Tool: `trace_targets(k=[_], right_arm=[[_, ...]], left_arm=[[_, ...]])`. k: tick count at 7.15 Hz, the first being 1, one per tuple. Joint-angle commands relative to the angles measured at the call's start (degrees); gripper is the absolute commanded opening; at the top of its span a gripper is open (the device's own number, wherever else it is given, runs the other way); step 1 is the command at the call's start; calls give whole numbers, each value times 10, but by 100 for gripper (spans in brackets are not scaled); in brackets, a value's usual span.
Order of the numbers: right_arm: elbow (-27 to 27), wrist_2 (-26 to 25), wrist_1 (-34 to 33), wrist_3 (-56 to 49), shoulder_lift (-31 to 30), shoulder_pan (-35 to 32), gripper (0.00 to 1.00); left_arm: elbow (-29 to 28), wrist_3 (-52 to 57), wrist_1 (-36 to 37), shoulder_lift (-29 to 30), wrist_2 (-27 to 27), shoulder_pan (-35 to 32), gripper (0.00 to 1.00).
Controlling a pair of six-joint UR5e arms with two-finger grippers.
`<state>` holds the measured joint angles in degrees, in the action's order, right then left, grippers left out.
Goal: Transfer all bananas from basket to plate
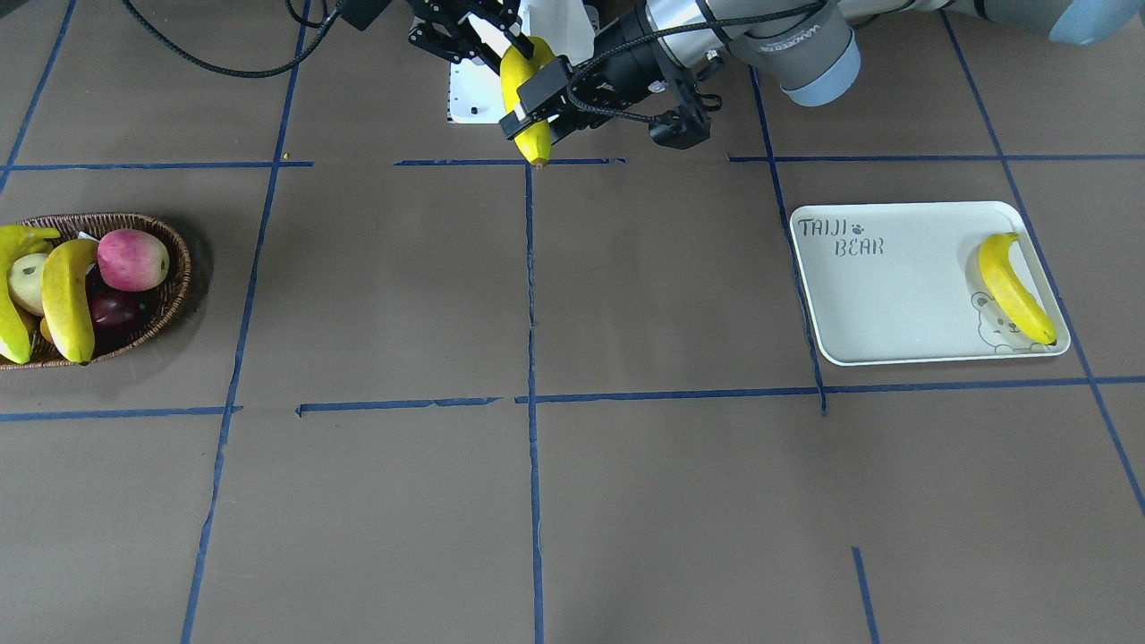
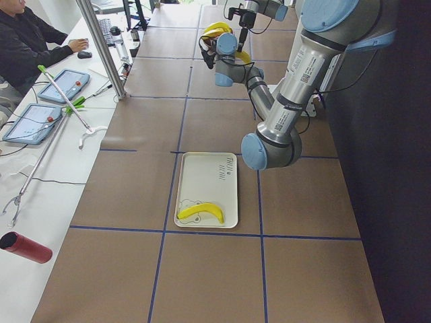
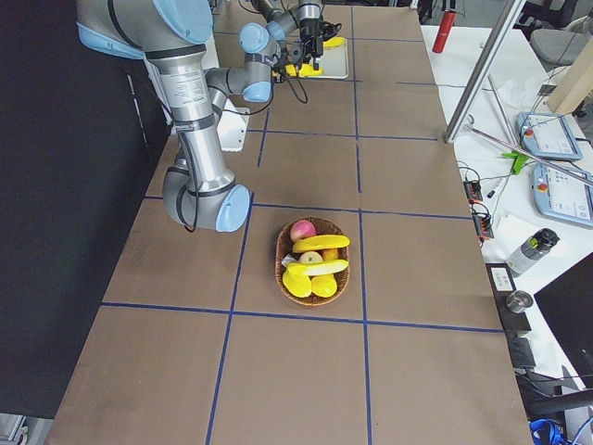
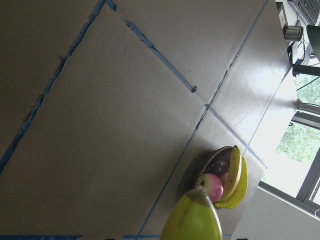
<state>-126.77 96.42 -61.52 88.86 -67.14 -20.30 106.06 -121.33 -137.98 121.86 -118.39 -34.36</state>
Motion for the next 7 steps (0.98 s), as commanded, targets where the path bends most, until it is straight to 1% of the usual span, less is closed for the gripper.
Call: trace_targets(k=[1, 2, 3, 4, 5, 6, 7], right_arm=[[-1, 0, 0, 0, 0, -1, 2], [-1, 1, -1, -1, 0, -1, 2], [-1, 1, -1, 0, 0, -1, 2], [-1, 1, -1, -1, 0, -1, 2], [-2, -3, -1, 3, 1, -1, 37], [-6, -8, -1, 3, -2, -4, 99], [-9, -7, -1, 3, -1, -3, 100]], left_arm=[[7, 1, -1, 0, -1, 3, 83], [7, 1, -1, -1, -1, 3, 63], [7, 3, -1, -2, -1, 3, 26], [7, 3, -1, -4, -1, 3, 0], [8, 4, -2, -4, -1, 3, 0], [8, 5, -1, -5, -1, 3, 0], [8, 5, -1, -5, -1, 3, 0]])
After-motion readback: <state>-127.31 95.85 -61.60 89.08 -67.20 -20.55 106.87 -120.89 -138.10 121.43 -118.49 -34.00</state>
